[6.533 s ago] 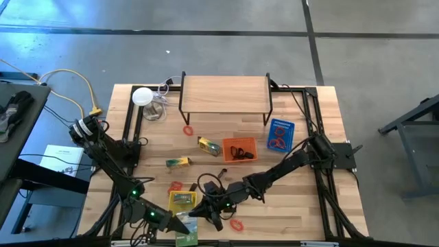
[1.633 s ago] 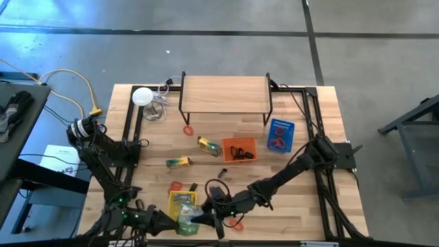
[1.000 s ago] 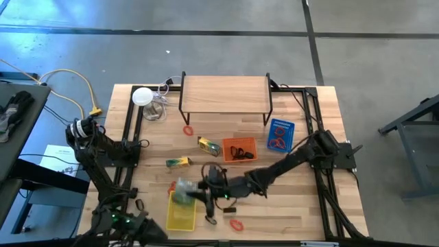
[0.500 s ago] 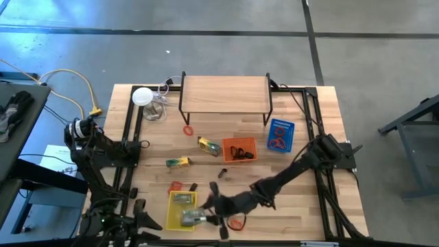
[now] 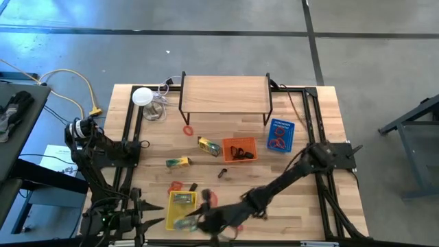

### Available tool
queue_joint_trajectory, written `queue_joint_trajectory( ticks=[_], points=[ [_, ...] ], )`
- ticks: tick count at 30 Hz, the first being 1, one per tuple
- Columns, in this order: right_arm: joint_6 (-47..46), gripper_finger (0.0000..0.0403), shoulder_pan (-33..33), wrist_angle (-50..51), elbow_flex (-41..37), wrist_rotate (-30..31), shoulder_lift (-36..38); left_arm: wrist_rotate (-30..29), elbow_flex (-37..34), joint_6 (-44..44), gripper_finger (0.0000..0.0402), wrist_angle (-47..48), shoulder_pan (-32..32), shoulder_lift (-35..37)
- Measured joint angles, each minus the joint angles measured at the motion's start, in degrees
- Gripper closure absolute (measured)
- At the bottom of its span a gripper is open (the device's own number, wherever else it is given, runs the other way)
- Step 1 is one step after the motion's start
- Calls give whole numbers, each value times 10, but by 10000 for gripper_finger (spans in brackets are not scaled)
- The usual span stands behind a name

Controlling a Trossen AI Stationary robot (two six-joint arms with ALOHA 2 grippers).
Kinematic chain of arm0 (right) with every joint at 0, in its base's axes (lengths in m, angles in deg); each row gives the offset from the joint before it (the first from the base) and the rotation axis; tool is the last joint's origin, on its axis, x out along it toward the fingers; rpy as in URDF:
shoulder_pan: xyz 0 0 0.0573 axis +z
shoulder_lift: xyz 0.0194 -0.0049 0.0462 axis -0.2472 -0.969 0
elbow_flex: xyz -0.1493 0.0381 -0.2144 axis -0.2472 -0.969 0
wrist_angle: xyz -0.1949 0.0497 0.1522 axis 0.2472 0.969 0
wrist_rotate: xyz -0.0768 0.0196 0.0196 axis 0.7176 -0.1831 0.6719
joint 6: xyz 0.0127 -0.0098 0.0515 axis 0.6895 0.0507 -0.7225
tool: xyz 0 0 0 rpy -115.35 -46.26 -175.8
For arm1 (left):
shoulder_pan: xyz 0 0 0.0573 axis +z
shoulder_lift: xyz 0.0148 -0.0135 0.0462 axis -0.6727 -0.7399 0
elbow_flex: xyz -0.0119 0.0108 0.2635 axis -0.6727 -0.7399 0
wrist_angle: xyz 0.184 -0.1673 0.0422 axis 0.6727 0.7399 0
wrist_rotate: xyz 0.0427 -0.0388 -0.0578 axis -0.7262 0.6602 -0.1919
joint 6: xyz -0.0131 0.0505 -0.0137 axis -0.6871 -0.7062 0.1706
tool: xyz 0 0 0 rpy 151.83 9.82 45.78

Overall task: Pick & Place Office Desk Supplies
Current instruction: Put the crayon box into the yellow bin

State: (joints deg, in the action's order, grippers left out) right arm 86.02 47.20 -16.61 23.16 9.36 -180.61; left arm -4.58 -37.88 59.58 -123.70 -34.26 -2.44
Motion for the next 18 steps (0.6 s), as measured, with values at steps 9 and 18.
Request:
queue_joint_trajectory(
  ticks=[9, 18],
  points=[
    [-71, 303, -5, 194, 156, 80, -68, -56, 0, -26, 254, -24, -11, 1],
    [-140, 304, -21, 213, 154, 42, -81, -56, 0, -34, 254, -24, -11, 1]
  ],
)
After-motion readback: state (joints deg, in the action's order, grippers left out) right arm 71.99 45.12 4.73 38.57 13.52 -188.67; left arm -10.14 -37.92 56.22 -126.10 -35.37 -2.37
